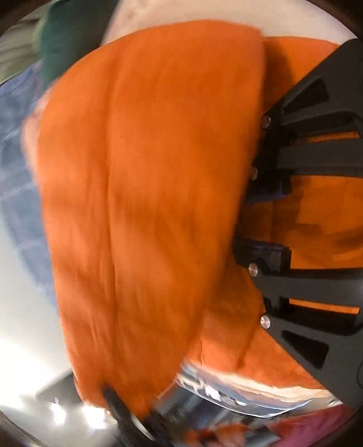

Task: Fold large clothes

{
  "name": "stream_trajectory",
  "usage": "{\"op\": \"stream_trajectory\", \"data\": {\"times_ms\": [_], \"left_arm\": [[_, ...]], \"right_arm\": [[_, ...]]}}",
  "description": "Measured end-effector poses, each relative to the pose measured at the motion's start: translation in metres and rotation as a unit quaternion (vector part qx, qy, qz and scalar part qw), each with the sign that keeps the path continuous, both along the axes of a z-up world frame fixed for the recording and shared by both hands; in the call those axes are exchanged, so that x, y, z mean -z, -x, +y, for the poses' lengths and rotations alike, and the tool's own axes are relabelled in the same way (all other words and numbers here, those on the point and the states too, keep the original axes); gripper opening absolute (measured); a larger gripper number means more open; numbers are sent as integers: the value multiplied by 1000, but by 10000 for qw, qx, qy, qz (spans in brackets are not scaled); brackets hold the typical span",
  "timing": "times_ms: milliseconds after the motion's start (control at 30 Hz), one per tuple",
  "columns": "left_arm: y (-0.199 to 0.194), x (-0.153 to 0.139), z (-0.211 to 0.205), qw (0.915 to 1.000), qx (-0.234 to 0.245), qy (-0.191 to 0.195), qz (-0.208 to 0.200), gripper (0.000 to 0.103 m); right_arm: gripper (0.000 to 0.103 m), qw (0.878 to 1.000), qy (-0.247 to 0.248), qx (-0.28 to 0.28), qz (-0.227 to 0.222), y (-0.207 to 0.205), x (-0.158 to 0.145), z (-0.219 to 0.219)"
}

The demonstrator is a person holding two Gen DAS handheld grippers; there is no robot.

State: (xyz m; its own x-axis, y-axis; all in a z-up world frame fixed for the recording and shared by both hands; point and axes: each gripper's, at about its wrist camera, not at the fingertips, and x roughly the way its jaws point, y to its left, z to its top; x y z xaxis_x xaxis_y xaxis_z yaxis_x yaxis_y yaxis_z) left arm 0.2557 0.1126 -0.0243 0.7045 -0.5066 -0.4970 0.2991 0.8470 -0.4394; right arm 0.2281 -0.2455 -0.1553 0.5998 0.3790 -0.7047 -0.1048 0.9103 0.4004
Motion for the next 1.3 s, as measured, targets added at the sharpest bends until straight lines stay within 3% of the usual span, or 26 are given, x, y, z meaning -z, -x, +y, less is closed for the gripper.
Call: {"op": "stream_trajectory", "data": {"times_ms": [67, 300, 400, 500, 600, 633, 700, 833, 933, 1033, 1100, 1167, 1200, 1267, 1300], "left_arm": [[14, 9, 22, 9995, -252, -174, 3, 10], [15, 75, 80, 9891, -946, -833, 760, 10], [6, 107, 101, 9840, -1158, -780, 1111, 11], [4, 124, 110, 9843, -1141, -587, 1208, 21], [8, 120, 115, 9859, -1103, -399, 1197, 39], [15, 114, 115, 9871, -1072, -361, 1132, 49], [22, 100, 115, 9891, -1064, -395, 935, 58], [36, 67, 115, 9931, -994, -425, 446, 58], [41, 57, 98, 9963, -737, -312, 305, 58], [39, 61, 54, 9966, -331, -717, 245, 58], [32, 74, 30, 9929, -209, -1127, 308, 58], [16, 106, 8, 9808, -186, -1813, 701, 59], [11, 117, 5, 9763, -205, -2034, 716, 64], [9, 136, 0, 9752, -29, -2154, 516, 64], [8, 138, 2, 9761, -66, -2094, 572, 64]], "right_arm": [[23, 10000, 35, 35, 61, -1, 0, 0], [33, 9965, 833, -69, -59, 2, -3, 28], [34, 9954, 949, -73, -84, -2, -2, 28], [34, 9949, 1001, -69, -91, -4, -1, 27], [39, 9928, 1194, -98, -99, 2, -8, 33], [46, 9919, 1257, -123, -102, 7, -12, 35], [52, 9902, 1370, -222, -157, 29, -22, 29], [52, 9846, 1617, -492, -442, 61, -44, 27], [46, 9845, 1466, -640, -716, 74, -68, 25], [43, 9879, 1022, -569, -1023, 69, -87, 17], [43, 9860, 1240, -201, -1099, 51, -83, 18], [42, 9799, 1821, 283, -771, 25, -59, 16], [42, 9792, 1943, 468, -341, 7, -31, 8], [43, 9894, 1386, 431, -29, -5, 2, -8], [42, 9909, 1266, 457, -28, -3, 0, -12]]}}
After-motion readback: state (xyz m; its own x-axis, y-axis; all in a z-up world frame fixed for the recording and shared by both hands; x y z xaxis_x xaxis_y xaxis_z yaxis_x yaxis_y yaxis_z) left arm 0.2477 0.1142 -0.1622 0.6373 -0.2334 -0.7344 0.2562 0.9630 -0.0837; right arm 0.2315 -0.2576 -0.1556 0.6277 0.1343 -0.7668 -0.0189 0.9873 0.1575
